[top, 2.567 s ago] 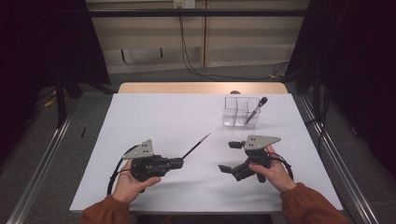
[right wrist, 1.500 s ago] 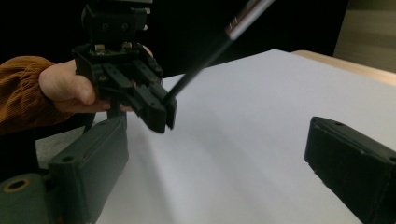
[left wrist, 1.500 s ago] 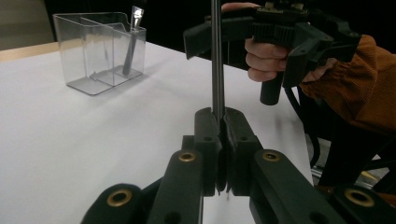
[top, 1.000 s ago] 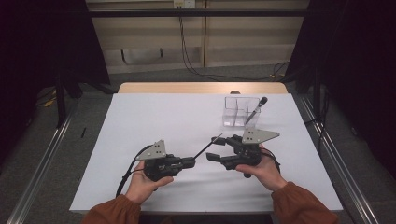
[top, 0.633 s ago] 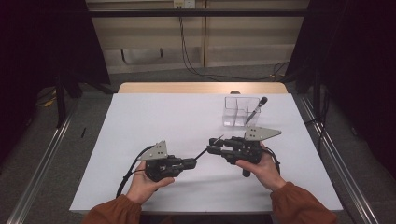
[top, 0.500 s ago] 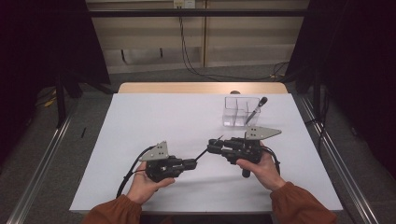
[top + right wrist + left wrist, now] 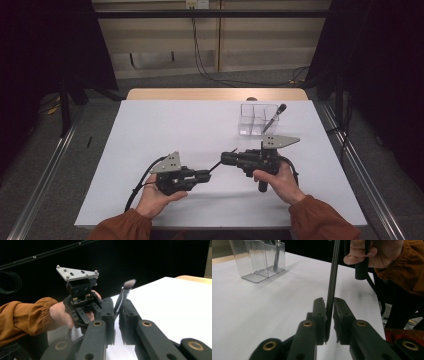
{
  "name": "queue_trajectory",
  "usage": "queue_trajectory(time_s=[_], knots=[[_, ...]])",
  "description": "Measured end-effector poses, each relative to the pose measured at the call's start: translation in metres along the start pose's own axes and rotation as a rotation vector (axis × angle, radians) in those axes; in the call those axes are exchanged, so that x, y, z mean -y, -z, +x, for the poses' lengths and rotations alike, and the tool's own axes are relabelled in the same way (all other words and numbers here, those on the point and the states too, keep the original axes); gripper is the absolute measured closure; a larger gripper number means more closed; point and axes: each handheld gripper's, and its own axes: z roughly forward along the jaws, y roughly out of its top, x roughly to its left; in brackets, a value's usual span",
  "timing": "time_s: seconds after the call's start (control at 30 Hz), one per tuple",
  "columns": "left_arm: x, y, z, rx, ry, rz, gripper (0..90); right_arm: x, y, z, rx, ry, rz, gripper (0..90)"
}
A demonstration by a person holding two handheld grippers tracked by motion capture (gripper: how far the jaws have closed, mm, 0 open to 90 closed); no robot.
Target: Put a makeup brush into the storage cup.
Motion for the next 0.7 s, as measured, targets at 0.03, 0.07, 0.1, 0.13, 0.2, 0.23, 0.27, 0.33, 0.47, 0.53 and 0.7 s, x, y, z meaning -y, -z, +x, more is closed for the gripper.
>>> queue_trajectory(time_s=[0.03,0.07,0.1,0.13,0.2,0.23,0.27,0.33,0.47,0.53,0.7], knots=[[-0.0001,0.0005,0.0001,-0.006,0.001,-0.003,75.9,0.0000,-0.0001,0.0003,-0.002,0.000,-0.001,84.5],[-0.0005,0.0010,0.0004,-0.013,-0.004,-0.004,73.7,-0.0001,-0.0002,0.0007,-0.009,-0.004,0.001,85.5],[-0.0006,0.0015,0.0006,-0.018,-0.002,-0.010,72.5,-0.0003,-0.0003,0.0010,-0.013,-0.003,0.005,86.0],[-0.0008,0.0021,0.0010,-0.023,-0.002,-0.020,71.5,-0.0004,-0.0003,0.0013,-0.011,0.000,0.004,86.1],[-0.0010,0.0028,0.0008,-0.038,-0.005,-0.021,68.7,-0.0004,-0.0003,0.0012,-0.015,-0.005,0.008,86.2],[-0.0010,0.0029,0.0010,-0.040,-0.007,-0.019,67.0,-0.0004,-0.0002,0.0012,-0.013,-0.004,0.007,86.2],[-0.0009,0.0027,0.0008,-0.045,-0.010,-0.017,65.8,-0.0004,-0.0002,0.0012,-0.014,-0.005,0.010,86.2],[-0.0007,0.0024,0.0010,-0.061,-0.011,-0.009,60.5,-0.0004,-0.0001,0.0015,-0.013,-0.002,0.011,86.2],[0.0001,0.0035,0.0026,-0.086,0.005,-0.008,53.4,-0.0009,0.0007,0.0014,-0.011,0.003,0.011,86.2],[0.0005,0.0047,0.0027,-0.099,0.011,-0.013,49.1,-0.0010,0.0016,0.0009,-0.007,0.003,0.012,86.2],[-0.0001,0.0082,0.0029,-0.152,0.025,-0.015,35.1,-0.0020,0.0050,-0.0003,0.008,0.002,0.028,86.1]])
